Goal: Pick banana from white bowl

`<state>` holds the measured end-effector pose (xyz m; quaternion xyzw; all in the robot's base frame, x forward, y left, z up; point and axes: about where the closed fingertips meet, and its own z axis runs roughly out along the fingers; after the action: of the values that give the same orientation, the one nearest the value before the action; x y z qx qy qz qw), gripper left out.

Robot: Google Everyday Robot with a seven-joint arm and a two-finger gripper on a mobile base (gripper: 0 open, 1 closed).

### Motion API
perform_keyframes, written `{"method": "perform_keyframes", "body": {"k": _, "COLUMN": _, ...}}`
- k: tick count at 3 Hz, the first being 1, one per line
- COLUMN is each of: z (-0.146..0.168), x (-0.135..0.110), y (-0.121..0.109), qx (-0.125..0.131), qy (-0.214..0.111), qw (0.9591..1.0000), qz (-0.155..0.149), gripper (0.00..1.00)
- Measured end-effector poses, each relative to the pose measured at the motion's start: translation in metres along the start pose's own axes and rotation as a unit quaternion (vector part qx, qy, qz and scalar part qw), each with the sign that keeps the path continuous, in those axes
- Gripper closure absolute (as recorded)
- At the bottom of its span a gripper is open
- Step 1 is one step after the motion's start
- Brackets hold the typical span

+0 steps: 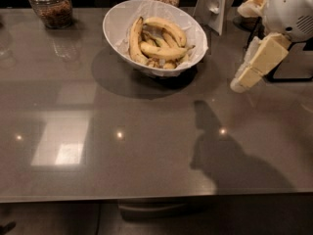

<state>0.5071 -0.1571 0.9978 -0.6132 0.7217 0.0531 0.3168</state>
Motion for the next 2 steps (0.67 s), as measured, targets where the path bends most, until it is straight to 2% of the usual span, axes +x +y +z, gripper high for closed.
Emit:
{"method": "perform_keyframes", "body": {"k": 1, "z": 0.026, "x": -0.035, "y": -0.025, "qx": -0.01, "qy": -0.074, "qw": 0.9972, "qz": -0.008, "gripper": 0.0}}
{"method": "perform_keyframes", "body": {"k": 2, "z": 0.064, "x": -0.068, "y": -0.052, "qx": -0.025, "qy": -0.129, "qw": 0.9913, "qz": -0.008, "gripper": 0.0}}
